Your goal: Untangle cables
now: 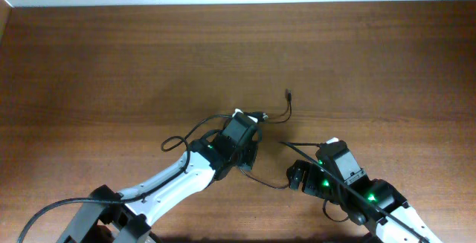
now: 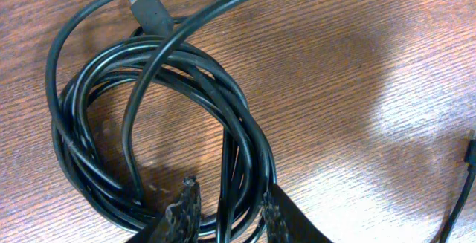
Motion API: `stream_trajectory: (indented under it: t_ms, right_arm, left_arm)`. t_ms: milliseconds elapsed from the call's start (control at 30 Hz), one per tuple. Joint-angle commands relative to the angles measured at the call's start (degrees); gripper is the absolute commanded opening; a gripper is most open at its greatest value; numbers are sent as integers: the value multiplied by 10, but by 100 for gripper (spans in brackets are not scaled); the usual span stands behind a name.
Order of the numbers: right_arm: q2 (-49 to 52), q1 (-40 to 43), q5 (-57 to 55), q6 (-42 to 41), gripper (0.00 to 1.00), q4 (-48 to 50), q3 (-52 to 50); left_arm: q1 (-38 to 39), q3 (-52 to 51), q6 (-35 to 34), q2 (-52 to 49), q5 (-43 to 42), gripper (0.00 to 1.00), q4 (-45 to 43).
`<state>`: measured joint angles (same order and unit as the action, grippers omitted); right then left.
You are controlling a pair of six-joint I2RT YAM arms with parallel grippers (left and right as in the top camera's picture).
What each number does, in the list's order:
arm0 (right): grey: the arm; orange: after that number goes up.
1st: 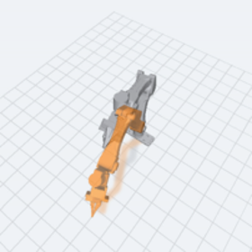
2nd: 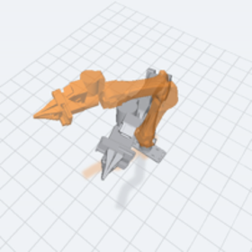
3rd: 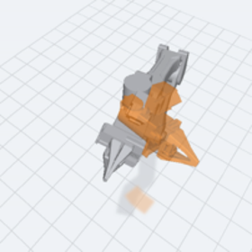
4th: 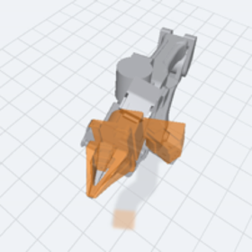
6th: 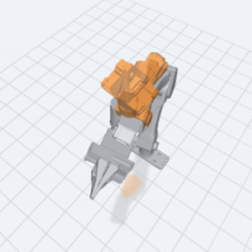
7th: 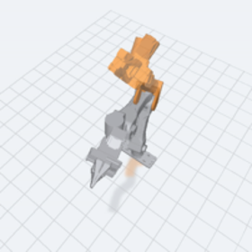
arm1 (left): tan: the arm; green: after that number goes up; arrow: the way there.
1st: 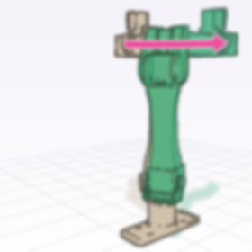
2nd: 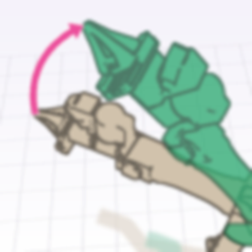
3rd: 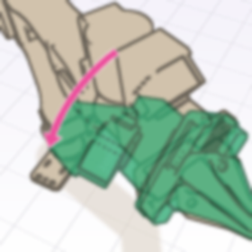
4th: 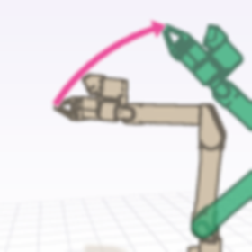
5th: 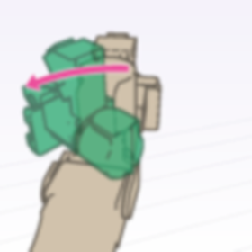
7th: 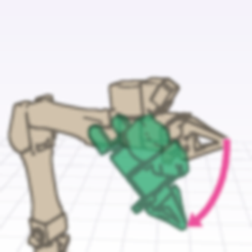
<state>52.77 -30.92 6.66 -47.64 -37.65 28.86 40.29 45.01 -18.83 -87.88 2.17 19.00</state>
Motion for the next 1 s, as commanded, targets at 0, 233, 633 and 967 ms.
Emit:
stream_trajectory:
  t_ms: [0,233,633,967]
  right_arm:
    - [-4,-2,-9,0,99,-1,3]
    - [-3,-2,-10,0,99,-1,3]
    - [-3,-2,-14,0,99,0,3]
    - [-3,-2,-14,1,99,0,3]
  left_arm:
    - [2,-2,-20,-6,0,35,-1]
    - [-38,3,-53,37,-28,48,12]
    - [-48,-2,-34,31,-45,27,53]
    - [-12,14,-34,-41,-37,32,13]
